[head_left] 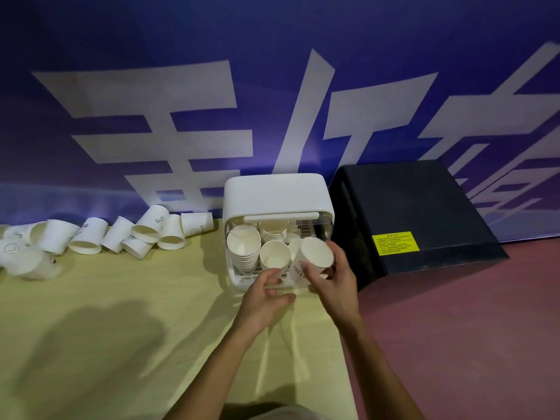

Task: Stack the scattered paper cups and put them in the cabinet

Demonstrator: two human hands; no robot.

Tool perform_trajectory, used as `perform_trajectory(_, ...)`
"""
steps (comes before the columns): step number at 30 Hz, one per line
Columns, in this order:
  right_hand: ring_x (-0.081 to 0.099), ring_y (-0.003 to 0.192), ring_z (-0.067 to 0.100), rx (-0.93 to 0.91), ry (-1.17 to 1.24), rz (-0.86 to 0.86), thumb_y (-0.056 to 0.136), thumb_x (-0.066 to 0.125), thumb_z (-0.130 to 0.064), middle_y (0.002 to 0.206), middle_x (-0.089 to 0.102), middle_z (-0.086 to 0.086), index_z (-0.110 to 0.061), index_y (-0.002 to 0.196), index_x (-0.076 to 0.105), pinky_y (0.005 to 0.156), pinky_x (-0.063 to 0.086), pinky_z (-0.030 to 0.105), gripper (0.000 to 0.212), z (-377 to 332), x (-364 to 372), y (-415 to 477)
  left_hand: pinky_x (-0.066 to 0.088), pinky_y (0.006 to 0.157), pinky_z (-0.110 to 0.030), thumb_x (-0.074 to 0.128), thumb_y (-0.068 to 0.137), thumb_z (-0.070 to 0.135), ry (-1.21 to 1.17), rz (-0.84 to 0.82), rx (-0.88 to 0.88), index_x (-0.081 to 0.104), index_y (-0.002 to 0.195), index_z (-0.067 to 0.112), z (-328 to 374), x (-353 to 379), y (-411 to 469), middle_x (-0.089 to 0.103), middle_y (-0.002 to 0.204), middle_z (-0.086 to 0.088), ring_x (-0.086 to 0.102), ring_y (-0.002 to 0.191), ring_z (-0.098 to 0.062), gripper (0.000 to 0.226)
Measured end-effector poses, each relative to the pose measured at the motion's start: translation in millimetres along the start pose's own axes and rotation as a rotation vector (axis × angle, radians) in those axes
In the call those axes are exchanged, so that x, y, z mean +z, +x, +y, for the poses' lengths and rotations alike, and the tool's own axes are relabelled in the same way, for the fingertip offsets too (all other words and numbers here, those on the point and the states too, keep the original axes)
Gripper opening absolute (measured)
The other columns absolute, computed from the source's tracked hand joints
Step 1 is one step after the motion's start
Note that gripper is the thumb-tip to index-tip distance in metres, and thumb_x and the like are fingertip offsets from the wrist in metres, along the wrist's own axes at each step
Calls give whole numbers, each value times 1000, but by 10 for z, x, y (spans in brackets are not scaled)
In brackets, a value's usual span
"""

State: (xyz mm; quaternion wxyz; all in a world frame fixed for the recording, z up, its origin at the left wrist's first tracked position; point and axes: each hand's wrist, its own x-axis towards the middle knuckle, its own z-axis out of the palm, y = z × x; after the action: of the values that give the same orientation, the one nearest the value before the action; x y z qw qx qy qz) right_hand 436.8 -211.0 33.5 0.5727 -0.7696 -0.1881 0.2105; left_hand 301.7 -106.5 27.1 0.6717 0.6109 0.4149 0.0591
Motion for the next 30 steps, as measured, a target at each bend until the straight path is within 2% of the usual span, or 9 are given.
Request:
perform_trajectory(1,64,113,9,-13,4,53,79,83,-34,123,65,-14,-33,137,51,90,59,40,67,-6,-22,25,47,72,-12,83,77,18,-8,7,-4,53,129,31,-20,-6,1,61,119,6,60,103,-3,61)
perform_trajectory(4,57,120,5,-52,-65,114,80,82,-27,132,58,-8,-26,143,45,101,52,34,73,-17,-19,147,48,78,-18,83,77,19,-8,19,-10,55,128,29,-76,-19,13,63,121,1,61,107,-11,59)
perform_trajectory(8,57,119,10,-70,-164,60,80,81,-37,132,56,-8,-29,140,45,98,53,38,71,91,137,320,47,76,-15,81,80,18,-3,33,-26,57,125,27,-78,-22,28,63,117,2,60,105,-11,52)
perform_trajectory(12,57,118,16,-88,-326,56,83,81,-36,135,56,-3,-25,141,43,93,54,35,70,239,286,414,48,82,-21,82,79,23,34,57,-37,59,120,31,-108,-59,87,64,116,6,61,106,-10,48)
perform_trajectory(16,60,116,18,-23,-427,17,83,80,-31,132,58,-3,-24,140,45,89,50,29,67,316,332,483,50,90,-27,82,79,23,34,76,-36,59,118,30,-99,-92,137,65,116,8,61,106,-11,47)
perform_trajectory(18,62,115,22,1,-482,7,83,78,-29,131,60,-1,-23,139,48,87,48,30,64,348,352,508,51,92,-29,82,79,22,26,77,-34,59,119,29,-109,-103,148,64,117,7,61,106,-11,46)
perform_trajectory(23,64,110,24,52,-563,-9,77,82,-34,123,64,-1,-25,129,49,85,56,36,63,482,403,554,50,89,-26,82,79,21,3,95,-34,61,114,32,-142,-129,155,64,117,5,62,105,-12,43)
perform_trajectory(27,59,114,25,50,-557,-20,74,82,-29,129,58,4,-17,135,45,92,54,39,72,492,418,500,48,82,-21,82,79,21,-16,109,-28,61,113,31,-157,-181,127,64,115,6,63,103,-10,41)
perform_trajectory(30,55,121,27,-6,-533,53,85,71,-21,136,54,7,-11,137,50,98,51,41,57,371,446,326,49,84,-22,83,78,21,-28,96,-15,61,116,29,-155,-274,96,65,114,6,62,104,-11,45)
